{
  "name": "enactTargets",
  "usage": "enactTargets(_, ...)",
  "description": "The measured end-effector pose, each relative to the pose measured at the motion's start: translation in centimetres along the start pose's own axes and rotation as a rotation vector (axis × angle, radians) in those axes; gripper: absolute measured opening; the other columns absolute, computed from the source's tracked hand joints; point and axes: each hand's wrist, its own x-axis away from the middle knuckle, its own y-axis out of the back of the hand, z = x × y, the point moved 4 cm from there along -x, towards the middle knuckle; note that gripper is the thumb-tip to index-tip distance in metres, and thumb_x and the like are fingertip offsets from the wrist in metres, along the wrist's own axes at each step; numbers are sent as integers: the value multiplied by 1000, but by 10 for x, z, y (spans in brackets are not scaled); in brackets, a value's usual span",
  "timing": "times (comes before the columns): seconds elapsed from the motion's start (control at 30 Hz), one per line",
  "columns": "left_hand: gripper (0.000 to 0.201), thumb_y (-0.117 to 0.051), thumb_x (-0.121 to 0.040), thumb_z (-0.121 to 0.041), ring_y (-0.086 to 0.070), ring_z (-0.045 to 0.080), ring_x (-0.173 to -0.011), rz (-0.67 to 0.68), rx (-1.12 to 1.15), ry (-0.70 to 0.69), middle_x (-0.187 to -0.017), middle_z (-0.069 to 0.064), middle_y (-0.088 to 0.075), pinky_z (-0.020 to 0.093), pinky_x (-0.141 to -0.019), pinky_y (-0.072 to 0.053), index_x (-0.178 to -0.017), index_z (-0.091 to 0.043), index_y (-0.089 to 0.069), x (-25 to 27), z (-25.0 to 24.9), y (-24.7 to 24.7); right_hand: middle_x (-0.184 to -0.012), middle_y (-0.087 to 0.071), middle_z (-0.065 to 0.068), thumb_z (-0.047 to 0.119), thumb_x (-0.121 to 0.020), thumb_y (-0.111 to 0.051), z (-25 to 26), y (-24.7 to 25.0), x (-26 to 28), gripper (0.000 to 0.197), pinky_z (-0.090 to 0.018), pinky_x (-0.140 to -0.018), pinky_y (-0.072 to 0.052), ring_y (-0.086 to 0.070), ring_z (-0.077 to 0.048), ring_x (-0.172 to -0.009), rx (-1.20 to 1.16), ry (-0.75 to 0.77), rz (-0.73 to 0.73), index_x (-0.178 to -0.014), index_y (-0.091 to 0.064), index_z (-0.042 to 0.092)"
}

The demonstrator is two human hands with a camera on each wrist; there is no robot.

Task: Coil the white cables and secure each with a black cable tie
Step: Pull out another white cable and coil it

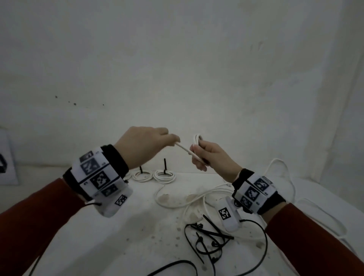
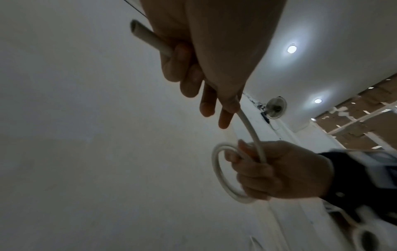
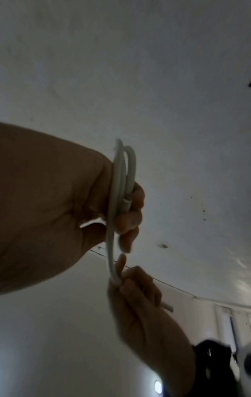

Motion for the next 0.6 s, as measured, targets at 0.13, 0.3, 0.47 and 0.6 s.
enactTargets(0.13, 50, -23, -89, -49, -57, 13, -70, -16, 219, 171, -82, -12, -58, 27, -55, -40, -116, -34, -62, -4, 18, -10, -44, -30, 5, 50, -94, -30, 9, -12, 6, 56, -23, -46, -22, -24, -12, -43, -129, -81, 109, -72, -59, 8)
enactTargets(0.3, 37, -33, -96, -38, -53, 2, -68, -120, 630, 257, -72, -13, -57, 24, -69, -43, -119, -29, -61, -9, 7, -33, -36, -24, 10, 56, -93, -29, 18, -16, 8, 61, -22, -40, -15, -17, -7, -32, -459, -120, 138, -61, -56, 12)
enactTargets(0.47, 33, -34, -98, -22, -54, 0, -69, -243, 777, 321, -75, -3, -61, 10, -69, -40, -117, -12, -59, -9, -15, -49, -34, -18, 9, 51, -93, -30, 26, -10, 18, 56, -25, -40, -11, -6, -13, -34, -781, -91, 14, -55, -49, 14)
enactTargets(0.6, 28, -36, -99, -9, -52, -15, -79, -282, 898, 437, -87, -11, -60, 3, -77, -35, -114, -12, -60, -11, -29, -58, -34, -22, 8, 51, -92, -34, 22, -8, 26, 54, -26, -41, -10, -8, -10, -32, -833, -54, -149, -55, -47, 14)
